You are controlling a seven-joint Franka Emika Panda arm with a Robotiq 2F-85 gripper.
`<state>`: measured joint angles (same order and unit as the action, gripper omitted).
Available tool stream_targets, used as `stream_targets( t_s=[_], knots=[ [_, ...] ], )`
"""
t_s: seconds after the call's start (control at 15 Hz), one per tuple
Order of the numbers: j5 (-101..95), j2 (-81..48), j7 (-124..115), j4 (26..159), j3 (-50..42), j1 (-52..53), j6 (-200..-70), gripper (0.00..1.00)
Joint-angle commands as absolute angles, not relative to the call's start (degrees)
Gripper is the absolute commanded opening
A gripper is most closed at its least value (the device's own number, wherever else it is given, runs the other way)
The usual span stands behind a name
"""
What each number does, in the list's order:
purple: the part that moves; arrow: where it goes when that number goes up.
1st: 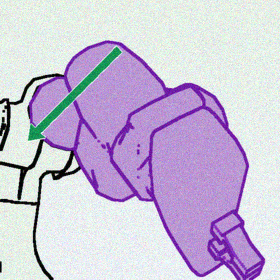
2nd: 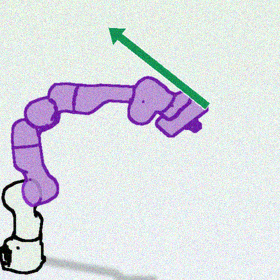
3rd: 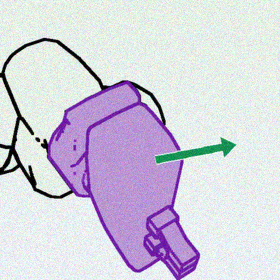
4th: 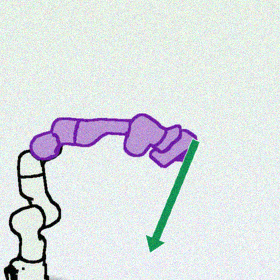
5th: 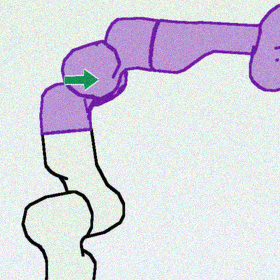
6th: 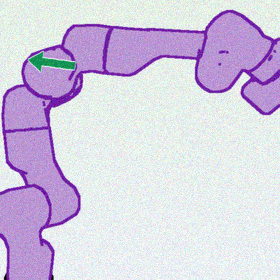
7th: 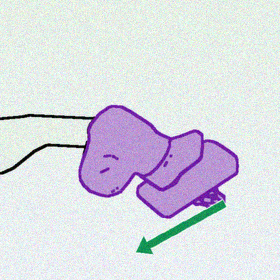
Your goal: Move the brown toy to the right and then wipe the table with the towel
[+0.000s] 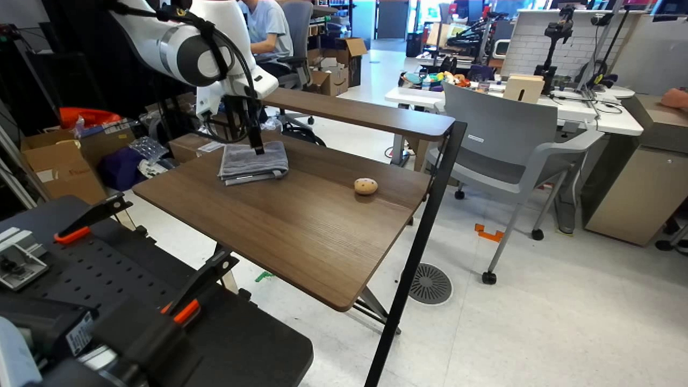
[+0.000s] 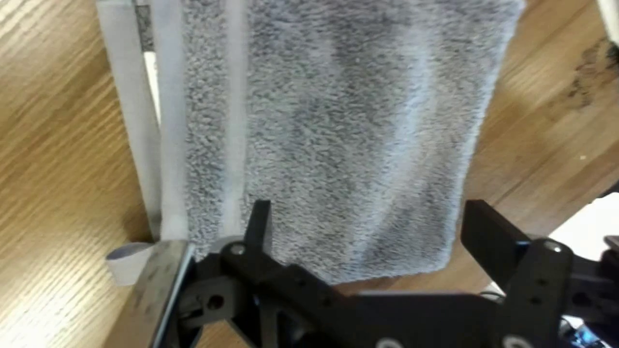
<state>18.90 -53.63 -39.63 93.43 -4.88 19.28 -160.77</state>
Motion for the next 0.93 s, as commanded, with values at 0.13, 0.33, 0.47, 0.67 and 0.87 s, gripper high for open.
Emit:
stream_targets(
  t_s=[0.13, 0.33, 0.47, 0.67, 0.87],
  knots=[
    [13.23, -62.43, -47.99, 85.18, -6.88, 21.21, -153.05, 1.0],
    [12.87, -60.84, -48.13, 87.77, -6.38, 20.79, -155.38, 1.0],
    [12.83, -60.62, -48.12, 87.83, -6.38, 20.74, -155.38, 1.0],
    [11.64, -63.68, -52.69, 85.5, -10.86, 22.56, -156.07, 1.0],
    [10.39, -67.98, -61.39, 81.51, -15.59, 22.68, -156.4, 1.0]
  ],
)
